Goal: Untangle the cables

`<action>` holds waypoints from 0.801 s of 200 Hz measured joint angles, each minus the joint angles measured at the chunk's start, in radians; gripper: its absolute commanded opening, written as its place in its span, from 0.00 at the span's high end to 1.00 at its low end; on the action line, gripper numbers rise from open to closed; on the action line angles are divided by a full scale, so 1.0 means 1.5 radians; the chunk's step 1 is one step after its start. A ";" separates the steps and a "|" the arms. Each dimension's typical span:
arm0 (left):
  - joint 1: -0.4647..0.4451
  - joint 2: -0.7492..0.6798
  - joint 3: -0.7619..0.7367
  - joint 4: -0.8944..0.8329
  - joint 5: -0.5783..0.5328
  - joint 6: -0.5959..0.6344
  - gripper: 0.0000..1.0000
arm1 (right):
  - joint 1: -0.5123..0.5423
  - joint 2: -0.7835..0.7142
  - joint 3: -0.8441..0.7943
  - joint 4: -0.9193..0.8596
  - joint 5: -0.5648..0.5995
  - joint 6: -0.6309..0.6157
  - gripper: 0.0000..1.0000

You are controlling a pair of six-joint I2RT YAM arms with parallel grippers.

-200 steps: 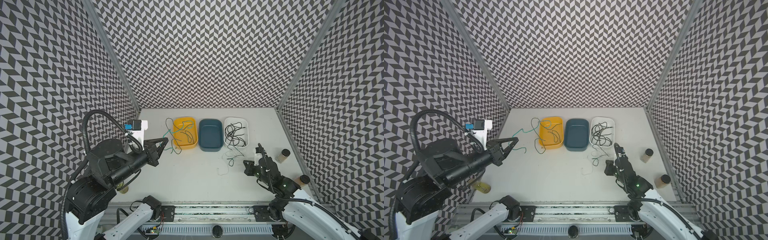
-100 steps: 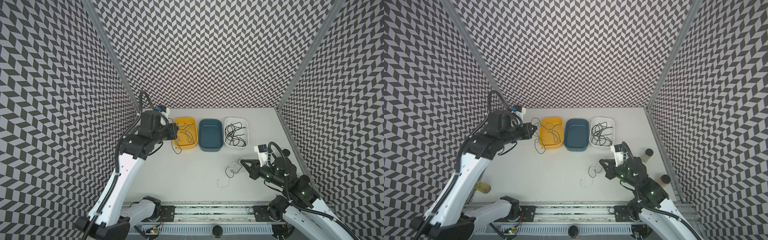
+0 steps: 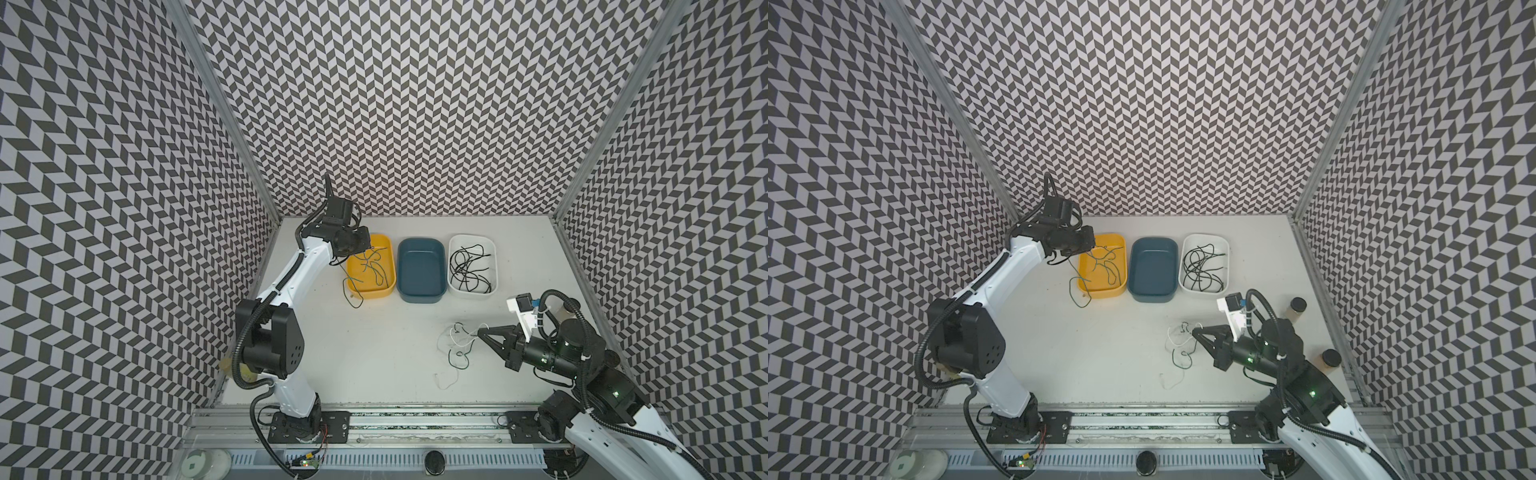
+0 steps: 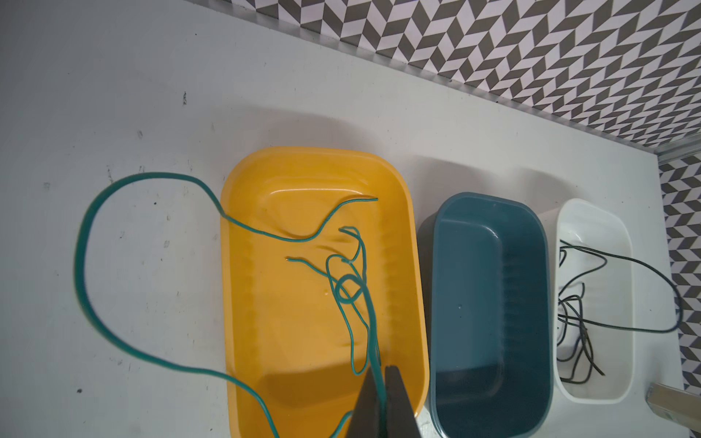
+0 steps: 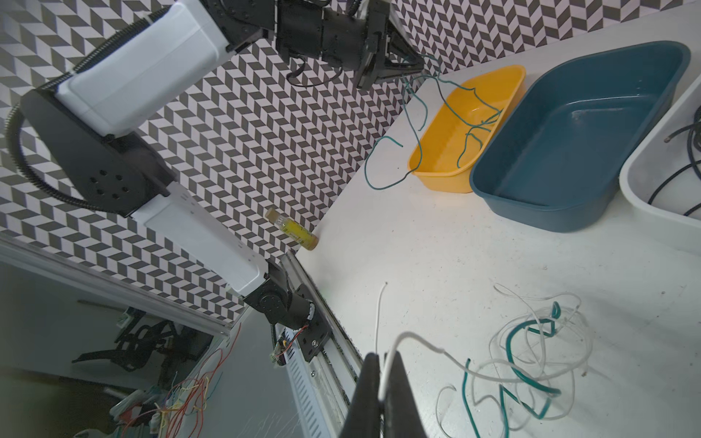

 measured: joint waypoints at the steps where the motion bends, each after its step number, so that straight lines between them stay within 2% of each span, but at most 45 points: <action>1: 0.000 0.001 0.001 0.000 0.000 0.000 0.92 | 0.000 0.000 0.000 0.001 -0.001 0.000 1.00; 40: -0.005 0.047 -0.010 0.005 -0.004 -0.003 0.72 | 0.006 0.000 0.000 0.011 -0.011 0.000 1.00; 104: -0.006 0.045 0.015 -0.010 -0.007 0.002 0.50 | 0.011 0.004 0.003 0.010 -0.010 -0.001 1.00; 134: -0.011 0.013 0.066 -0.023 -0.001 0.000 0.47 | 0.012 0.031 0.040 0.007 -0.005 0.000 1.00; 160: -0.032 -0.066 0.082 -0.031 0.017 -0.003 0.46 | 0.013 0.060 0.087 0.006 -0.008 -0.001 1.00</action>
